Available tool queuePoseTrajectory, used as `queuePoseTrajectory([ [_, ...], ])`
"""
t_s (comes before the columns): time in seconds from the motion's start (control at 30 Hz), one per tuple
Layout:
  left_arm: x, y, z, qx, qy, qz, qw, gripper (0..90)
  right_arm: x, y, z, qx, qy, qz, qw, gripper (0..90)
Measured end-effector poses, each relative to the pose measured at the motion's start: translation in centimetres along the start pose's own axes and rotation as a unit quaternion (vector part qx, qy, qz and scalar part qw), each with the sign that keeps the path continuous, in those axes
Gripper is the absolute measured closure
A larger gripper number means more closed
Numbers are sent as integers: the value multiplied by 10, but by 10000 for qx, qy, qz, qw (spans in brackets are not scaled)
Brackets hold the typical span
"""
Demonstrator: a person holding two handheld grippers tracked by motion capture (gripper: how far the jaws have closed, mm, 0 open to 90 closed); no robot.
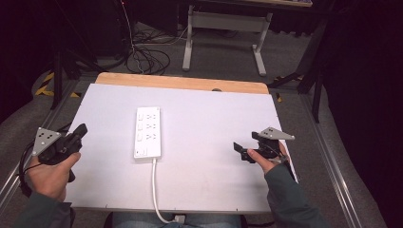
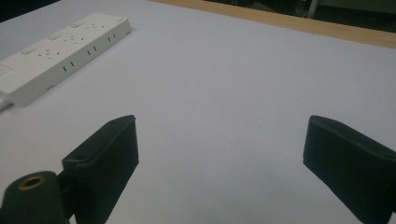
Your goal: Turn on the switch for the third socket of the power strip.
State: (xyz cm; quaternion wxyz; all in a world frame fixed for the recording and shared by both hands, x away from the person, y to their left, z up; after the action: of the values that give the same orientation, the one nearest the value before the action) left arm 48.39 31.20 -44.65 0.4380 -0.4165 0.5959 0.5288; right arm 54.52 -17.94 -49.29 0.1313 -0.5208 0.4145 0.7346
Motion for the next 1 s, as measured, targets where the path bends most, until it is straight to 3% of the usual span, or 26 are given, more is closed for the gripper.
queuePoseTrajectory([
  [0.27,1,-7,-4,27,-109,96,9999,900,0,-1,0,3,13,16,10000,108],
  [0.63,0,-27,-20,214,-343,248,9989,900,0,2,2,0,15,-13,10000,108],
  [1.0,-4,-43,-30,305,-505,245,9980,900,1,3,1,16,4,-18,10000,108],
])
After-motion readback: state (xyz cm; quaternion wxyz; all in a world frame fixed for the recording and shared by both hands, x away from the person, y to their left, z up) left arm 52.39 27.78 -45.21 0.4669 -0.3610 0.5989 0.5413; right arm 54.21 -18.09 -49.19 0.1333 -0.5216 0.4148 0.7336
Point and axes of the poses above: each handheld gripper's, and its own axes: y roughly backward along the jaws, x roughly out of its underside, z roughly to its left, the point moved 10 cm from there along -y, roughly forward along the jaws, and after that the axes turned 6 degrees about -x, right-handed, at the moved point
